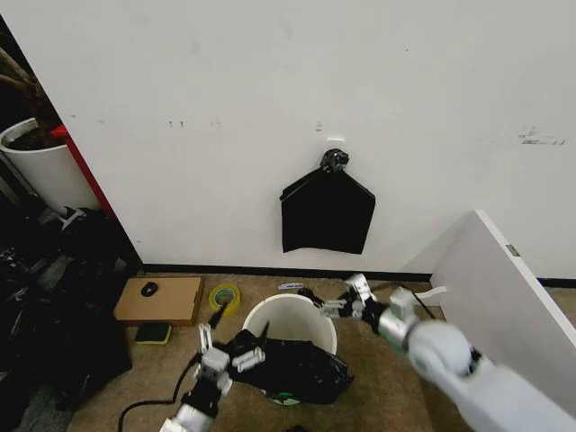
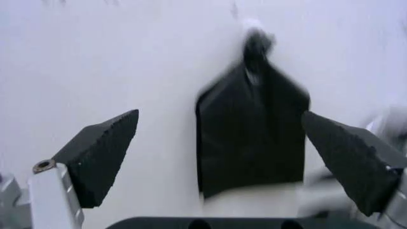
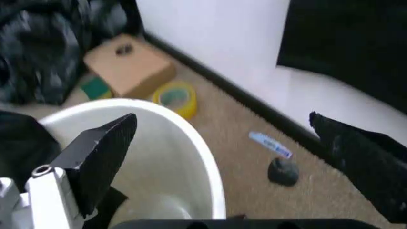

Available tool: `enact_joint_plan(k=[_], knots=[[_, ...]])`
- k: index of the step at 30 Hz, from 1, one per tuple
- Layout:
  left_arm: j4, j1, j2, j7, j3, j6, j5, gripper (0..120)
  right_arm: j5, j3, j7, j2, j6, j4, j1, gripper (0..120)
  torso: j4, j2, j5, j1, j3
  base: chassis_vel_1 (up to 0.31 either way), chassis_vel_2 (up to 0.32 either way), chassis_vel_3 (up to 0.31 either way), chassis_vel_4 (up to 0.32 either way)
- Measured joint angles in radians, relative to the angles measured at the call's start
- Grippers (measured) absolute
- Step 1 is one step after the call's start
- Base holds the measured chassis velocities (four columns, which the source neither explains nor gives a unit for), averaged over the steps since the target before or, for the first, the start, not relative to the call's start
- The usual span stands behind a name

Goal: Place the garbage bag over the trash bin.

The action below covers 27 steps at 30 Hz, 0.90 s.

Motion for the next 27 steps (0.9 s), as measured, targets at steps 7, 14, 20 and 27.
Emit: enact_joint_plan(k=[7,14,20,27], knots=[[-0.063,-0.030,-0.055,-0.061,-0.036,0.066,-0.035,100,-0.079,-0.079,-0.032,0.063,-0.172,-0.070,0.097,100,0.0001,0.000,-0.0003,0.000,0.000,0.000,0.000,0.000,0.000],[-0.062,-0.080,-0.075,-0.281,-0.097,0.242,-0.038,100,-0.186,-0.110,-0.069,0.086,-0.196,-0.103,0.089,90,-0.0001,0.000,-0.0004,0.000,0.000,0.000,0.000,0.000,0.000],[-0.016,-0.092,-0.068,-0.369,-0.149,0.315,-0.032,100,-0.206,-0.107,-0.044,0.121,-0.189,-0.149,0.077,65,0.0002,0.000,-0.0005,0.000,0.000,0.000,0.000,0.000,0.000],[0.004,-0.080,-0.060,-0.379,-0.145,0.316,-0.026,100,-0.180,-0.104,0.012,0.121,-0.201,-0.142,0.068,40,0.0001,0.000,-0.0004,0.000,0.000,0.000,0.000,0.000,0.000]])
